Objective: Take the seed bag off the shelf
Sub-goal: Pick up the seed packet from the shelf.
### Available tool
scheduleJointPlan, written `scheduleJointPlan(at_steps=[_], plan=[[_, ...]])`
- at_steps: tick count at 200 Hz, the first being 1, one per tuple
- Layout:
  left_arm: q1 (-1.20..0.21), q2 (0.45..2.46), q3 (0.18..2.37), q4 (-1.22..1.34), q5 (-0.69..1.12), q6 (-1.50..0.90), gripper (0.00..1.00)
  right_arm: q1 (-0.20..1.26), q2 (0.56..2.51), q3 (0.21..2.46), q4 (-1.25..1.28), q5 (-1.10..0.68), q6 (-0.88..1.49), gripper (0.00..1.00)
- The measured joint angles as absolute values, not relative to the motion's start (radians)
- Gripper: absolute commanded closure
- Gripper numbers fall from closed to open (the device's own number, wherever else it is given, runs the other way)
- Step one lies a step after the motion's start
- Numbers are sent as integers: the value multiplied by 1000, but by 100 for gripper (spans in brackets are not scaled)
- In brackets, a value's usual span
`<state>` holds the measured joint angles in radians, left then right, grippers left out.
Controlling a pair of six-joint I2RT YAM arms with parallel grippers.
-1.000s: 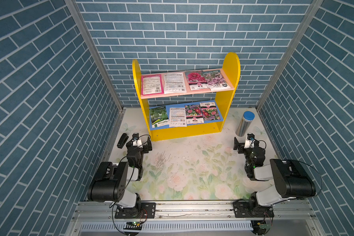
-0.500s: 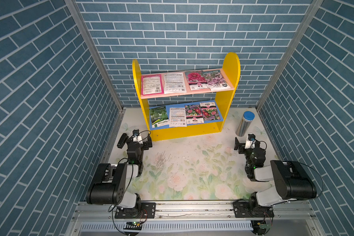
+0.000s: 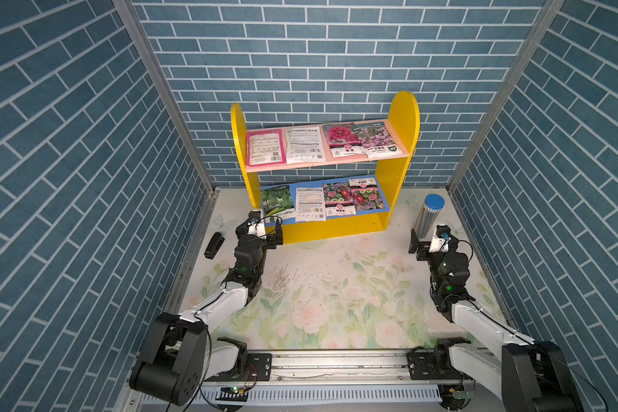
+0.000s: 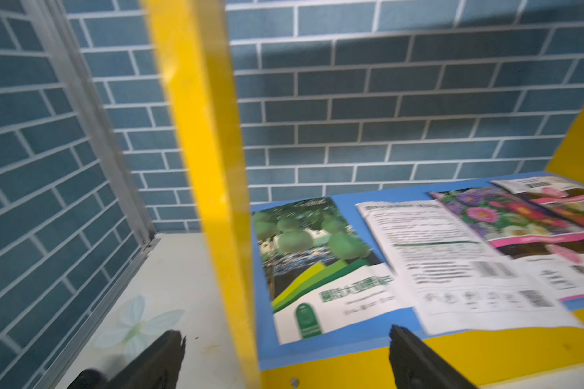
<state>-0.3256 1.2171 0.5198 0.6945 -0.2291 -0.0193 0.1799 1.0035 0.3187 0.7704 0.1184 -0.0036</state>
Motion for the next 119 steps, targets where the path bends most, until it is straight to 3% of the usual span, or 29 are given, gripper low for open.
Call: scheduleJointPlan(at_steps=[57, 119], plan=[[-451, 1162, 707, 464, -175, -84, 0, 262, 913, 580, 432, 134, 22, 0], [-474, 1085, 884, 290, -23, -160, 0, 382, 1065, 997, 154, 105, 21, 0]])
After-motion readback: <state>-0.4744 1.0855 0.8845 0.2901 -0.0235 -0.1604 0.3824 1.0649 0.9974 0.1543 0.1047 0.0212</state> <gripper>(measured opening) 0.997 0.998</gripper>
